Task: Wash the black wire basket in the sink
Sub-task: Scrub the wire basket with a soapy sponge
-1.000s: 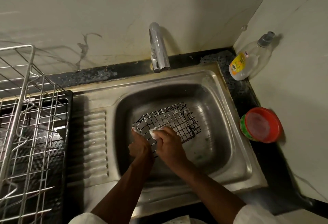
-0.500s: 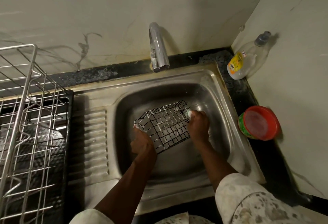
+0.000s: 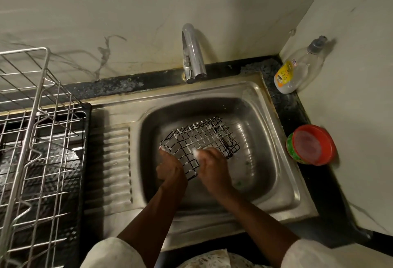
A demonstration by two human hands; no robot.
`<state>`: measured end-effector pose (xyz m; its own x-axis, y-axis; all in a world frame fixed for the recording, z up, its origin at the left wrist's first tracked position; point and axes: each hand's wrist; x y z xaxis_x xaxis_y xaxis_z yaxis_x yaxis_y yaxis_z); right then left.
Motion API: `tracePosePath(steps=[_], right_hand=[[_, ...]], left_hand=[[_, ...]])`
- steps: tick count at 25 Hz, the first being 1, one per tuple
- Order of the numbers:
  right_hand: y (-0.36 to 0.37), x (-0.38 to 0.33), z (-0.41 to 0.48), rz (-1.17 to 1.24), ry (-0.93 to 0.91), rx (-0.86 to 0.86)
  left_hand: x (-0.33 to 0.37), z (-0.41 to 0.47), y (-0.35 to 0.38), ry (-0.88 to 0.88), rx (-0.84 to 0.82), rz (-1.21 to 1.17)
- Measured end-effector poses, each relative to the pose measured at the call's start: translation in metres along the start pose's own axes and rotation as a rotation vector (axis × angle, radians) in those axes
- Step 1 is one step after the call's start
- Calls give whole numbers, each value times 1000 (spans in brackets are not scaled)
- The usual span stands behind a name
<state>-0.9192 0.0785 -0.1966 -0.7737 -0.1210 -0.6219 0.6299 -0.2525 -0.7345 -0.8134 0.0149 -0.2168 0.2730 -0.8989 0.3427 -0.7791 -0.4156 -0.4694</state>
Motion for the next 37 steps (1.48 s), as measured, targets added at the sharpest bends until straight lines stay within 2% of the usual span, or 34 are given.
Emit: tracePosePath(steps=[2, 3, 5, 8, 11, 13, 16, 19, 21, 23, 26, 28, 31, 33, 37], right_hand=[[3, -17, -5, 38, -112, -34], [2, -8, -2, 40, -92, -37], [-7, 29, 10, 9, 83, -25], [-19, 101, 28, -196, 340, -37], [-26, 127, 35, -265, 490, -57], [-27, 111, 24, -250, 439, -45], [-19, 47, -11, -96, 213, 12], [-5, 1, -31, 49, -19, -44], [-4, 15, -20, 46, 20, 2], [-12, 52, -10, -30, 154, 76], [-32, 104, 2, -207, 384, 46], [-34, 112, 4, -288, 403, 15], [-25, 90, -7, -166, 445, 67], [-20, 61, -25, -76, 412, 63], [-8, -5, -53, 59, 59, -130]], left_hand=[[-2, 1, -2, -3, 4, 1], [-3, 0, -3, -8, -8, 1], [-4, 2, -3, -6, -9, -14], [-3, -1, -5, -12, -17, -12], [-3, -1, -5, -14, -27, -9], [-3, 0, -4, -32, -27, -21], [-3, 1, -4, -41, -16, -24], [-5, -1, -5, -44, -31, -26], [-5, -3, -5, -42, -35, -45], [-3, -5, -5, -34, -29, -37], [-2, -7, -7, -32, -34, -36], [-3, -7, -7, -32, -41, -37], [-3, -5, -7, -21, -30, -19], [-1, -5, -9, -25, -34, -23], [1, -11, -8, -9, -32, -20]])
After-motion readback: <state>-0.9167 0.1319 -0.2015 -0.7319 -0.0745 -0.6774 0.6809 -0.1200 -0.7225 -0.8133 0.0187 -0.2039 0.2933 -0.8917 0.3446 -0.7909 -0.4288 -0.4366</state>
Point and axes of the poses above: each hand's wrist, its own z-axis towards the middle knuckle, its own y-axis out of the palm, x = y × z, and after that the axes turned 12 degrees about -y, right-handed
